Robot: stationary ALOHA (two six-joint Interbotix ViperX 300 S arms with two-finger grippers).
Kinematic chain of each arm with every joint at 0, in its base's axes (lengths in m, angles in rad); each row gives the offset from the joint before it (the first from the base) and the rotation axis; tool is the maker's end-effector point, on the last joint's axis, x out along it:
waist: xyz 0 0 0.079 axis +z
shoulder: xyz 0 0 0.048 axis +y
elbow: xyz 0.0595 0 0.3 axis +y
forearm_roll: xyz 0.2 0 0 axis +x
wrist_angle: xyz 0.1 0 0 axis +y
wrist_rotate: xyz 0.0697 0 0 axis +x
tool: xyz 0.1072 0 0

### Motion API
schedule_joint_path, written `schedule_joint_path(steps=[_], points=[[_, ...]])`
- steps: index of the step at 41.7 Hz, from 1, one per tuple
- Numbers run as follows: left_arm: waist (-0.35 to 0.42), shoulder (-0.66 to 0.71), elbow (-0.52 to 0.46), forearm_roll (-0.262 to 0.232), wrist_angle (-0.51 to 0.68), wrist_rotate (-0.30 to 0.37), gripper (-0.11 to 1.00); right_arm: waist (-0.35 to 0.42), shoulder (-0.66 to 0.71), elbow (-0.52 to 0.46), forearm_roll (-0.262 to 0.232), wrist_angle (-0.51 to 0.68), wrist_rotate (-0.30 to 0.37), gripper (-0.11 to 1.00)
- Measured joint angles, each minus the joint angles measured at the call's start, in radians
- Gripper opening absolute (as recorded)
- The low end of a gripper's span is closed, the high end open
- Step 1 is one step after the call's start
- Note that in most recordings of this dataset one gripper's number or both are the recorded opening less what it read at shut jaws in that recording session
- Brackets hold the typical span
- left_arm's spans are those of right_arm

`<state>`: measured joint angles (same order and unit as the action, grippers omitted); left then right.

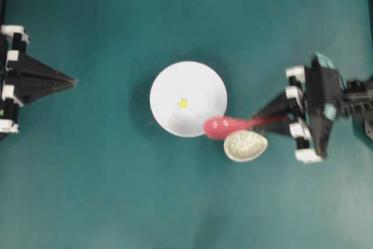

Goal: Scoop the yellow hexagonal prism block from the bowl with a spoon using the right arm.
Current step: 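Carry the spoon over the white bowl and lower it inside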

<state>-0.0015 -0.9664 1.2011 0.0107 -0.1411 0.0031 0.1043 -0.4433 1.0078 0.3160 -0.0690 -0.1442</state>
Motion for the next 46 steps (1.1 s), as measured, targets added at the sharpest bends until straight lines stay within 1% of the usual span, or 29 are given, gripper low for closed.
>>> schedule_joint_path(steps=[6, 12, 16, 20, 26, 29, 34, 39, 46], points=[[0.000, 0.005, 0.002, 0.000, 0.000, 0.000, 0.01, -0.083, 0.018, -0.101, -0.005, 0.219, 0.000, 0.23], [0.000, 0.005, 0.002, 0.000, -0.002, 0.000, 0.01, -0.144, 0.061, -0.219, -0.011, 0.407, 0.000, 0.23], [0.000, 0.006, 0.002, 0.000, -0.002, 0.000, 0.01, -0.175, 0.106, -0.307, -0.021, 0.532, -0.002, 0.23], [0.000, 0.006, 0.002, 0.000, 0.000, 0.000, 0.01, -0.198, 0.152, -0.373, -0.035, 0.637, 0.000, 0.23], [0.000, 0.008, 0.002, 0.000, -0.002, 0.000, 0.01, -0.227, 0.245, -0.471, -0.071, 0.781, 0.000, 0.23], [0.000, 0.006, 0.000, 0.002, -0.002, 0.000, 0.01, -0.233, 0.288, -0.517, -0.094, 0.836, 0.002, 0.23], [0.000, 0.006, 0.002, 0.002, -0.002, 0.000, 0.01, -0.233, 0.345, -0.575, -0.127, 0.894, 0.003, 0.23], [0.000, 0.008, 0.000, 0.000, -0.002, 0.000, 0.01, -0.233, 0.385, -0.606, -0.141, 0.916, 0.003, 0.23], [0.000, 0.008, 0.002, 0.002, -0.006, 0.000, 0.01, -0.233, 0.425, -0.617, -0.143, 0.916, 0.002, 0.23]])
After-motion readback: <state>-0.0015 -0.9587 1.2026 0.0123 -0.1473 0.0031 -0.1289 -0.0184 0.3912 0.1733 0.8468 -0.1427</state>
